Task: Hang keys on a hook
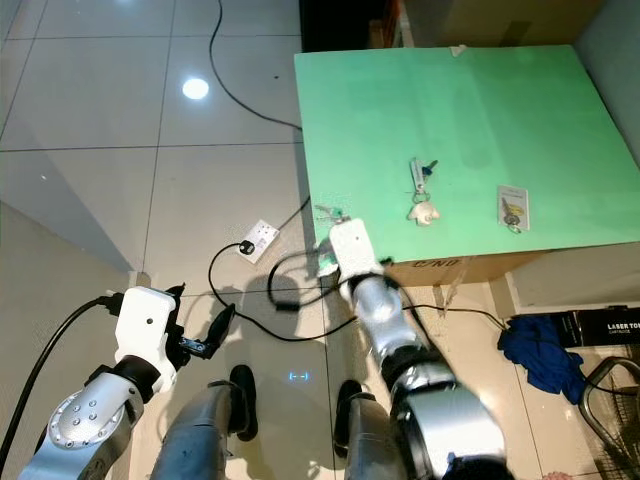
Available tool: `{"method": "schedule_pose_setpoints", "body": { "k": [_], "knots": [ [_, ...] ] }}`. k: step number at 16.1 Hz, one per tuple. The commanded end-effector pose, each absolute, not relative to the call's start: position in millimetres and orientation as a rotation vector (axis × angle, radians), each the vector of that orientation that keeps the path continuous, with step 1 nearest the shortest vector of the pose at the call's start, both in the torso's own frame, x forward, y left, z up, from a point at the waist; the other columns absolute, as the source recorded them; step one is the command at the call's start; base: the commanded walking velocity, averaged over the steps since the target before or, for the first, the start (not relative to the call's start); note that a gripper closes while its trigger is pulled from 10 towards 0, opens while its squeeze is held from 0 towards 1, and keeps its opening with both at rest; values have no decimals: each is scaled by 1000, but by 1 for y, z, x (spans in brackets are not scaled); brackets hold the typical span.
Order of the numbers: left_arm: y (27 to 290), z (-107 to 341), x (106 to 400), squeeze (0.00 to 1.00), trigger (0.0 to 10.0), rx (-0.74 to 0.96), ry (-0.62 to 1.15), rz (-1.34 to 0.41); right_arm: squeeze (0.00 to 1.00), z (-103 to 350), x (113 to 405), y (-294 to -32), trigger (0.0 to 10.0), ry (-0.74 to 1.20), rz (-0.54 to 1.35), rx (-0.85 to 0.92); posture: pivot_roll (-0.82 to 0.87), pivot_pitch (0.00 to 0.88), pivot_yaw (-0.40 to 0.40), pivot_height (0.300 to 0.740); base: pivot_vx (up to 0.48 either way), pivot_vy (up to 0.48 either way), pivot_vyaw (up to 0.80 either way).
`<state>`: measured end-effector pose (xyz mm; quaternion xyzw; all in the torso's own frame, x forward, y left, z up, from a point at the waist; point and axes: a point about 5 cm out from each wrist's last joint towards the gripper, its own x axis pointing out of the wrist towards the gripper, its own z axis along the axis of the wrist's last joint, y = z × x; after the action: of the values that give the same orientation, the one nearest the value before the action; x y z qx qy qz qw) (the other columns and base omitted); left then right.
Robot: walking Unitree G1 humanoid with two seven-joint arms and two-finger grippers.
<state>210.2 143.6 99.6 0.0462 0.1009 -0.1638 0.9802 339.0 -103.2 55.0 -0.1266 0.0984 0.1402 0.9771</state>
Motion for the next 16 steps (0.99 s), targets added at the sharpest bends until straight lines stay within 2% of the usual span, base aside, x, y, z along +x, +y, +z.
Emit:
{"method": "schedule_pose_setpoints", "body": {
  "k": [1, 4, 5, 6, 7, 8, 9, 13, 16],
  "knots": [
    [142, 93, 208, 0, 10000, 86, 228, -343, 0, 40, 326, -98, 0, 233, 310, -247, 180, 358, -11, 740, 0, 0, 0],
    [141, 94, 212, 0, 10000, 82, 216, -344, 0, 32, 313, -86, 0, 202, 339, -234, 165, 347, -12, 740, 0, 0, 0],
    [139, 94, 214, 0, 10000, 78, 211, -348, 0, 34, 313, -86, 4039, 181, 321, -244, 160, 344, -8, 740, 0, 0, 0],
    [138, 95, 214, 0, 10000, 76, 208, -350, 0, 37, 314, -85, 4039, 157, 315, -252, 160, 344, -8, 740, 0, 0, 0],
    [137, 95, 215, 0, 10000, 75, 205, -358, 0, 47, 320, -88, 10000, 96, 291, -276, 152, 340, -1, 740, 0, 0, 0],
    [136, 95, 217, 0, 10000, 75, 203, -366, 0, 66, 332, -100, 10000, 0, 219, -303, 149, 339, 2, 740, 0, 0, 0],
    [136, 95, 218, 0, 10000, 75, 202, -366, 1000, 74, 337, -107, 10000, -31, 185, -314, 150, 339, 4, 740, 0, 0, 0],
    [135, 94, 219, 0, 10000, 75, 198, -371, 1000, 86, 352, -134, 10000, -9, 83, -318, 152, 334, 6, 740, 0, 0, 0],
    [136, 94, 217, 0, 10000, 75, 197, -374, 1000, 87, 355, -142, 10000, 22, 66, -298, 156, 326, 7, 740, 0, 0, 0]
  ]
}}
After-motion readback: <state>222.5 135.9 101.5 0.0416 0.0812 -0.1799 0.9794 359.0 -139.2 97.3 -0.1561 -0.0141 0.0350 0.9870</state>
